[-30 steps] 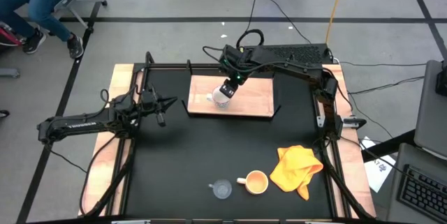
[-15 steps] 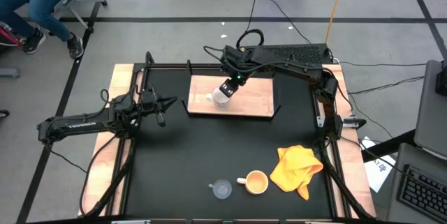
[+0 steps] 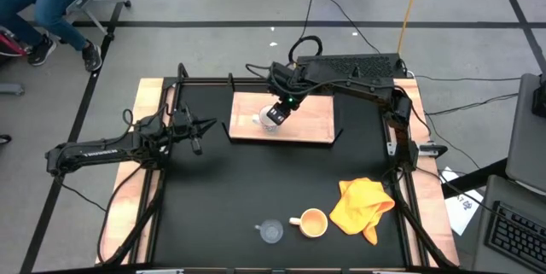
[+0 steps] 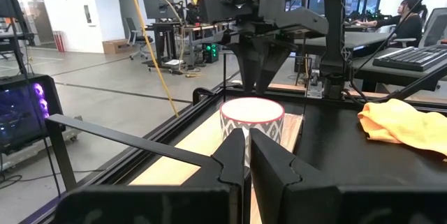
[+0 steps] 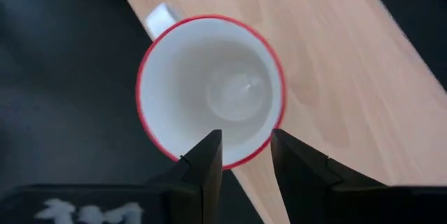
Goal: Stack small to large cups/mugs on shelf
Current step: Put the gray patterned mug on the shelf
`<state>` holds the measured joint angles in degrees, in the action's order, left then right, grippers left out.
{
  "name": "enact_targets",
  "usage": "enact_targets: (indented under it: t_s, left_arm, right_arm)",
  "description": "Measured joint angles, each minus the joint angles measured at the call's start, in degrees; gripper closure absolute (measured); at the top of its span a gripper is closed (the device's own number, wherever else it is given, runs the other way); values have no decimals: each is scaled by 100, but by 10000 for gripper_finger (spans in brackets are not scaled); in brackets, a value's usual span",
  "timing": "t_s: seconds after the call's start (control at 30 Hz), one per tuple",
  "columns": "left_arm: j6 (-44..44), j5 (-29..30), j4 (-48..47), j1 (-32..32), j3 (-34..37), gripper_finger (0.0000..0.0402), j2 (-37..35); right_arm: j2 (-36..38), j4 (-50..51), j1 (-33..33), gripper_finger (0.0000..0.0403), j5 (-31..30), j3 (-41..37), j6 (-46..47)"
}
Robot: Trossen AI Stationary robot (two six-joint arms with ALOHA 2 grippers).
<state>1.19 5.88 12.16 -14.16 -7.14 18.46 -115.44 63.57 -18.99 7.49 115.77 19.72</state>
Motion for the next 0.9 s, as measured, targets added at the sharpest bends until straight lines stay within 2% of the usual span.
enact_targets:
  t_s: [0.4, 0.9]
  left_arm:
    - [-22, 0, 4, -1, 1, 378, 1]
    - [-20, -1, 3, 1, 0, 378, 0]
  right_arm:
    - [22, -292, 14, 287, -45, -361, 57]
    - [-3, -473, -12, 287, -180, -302, -92]
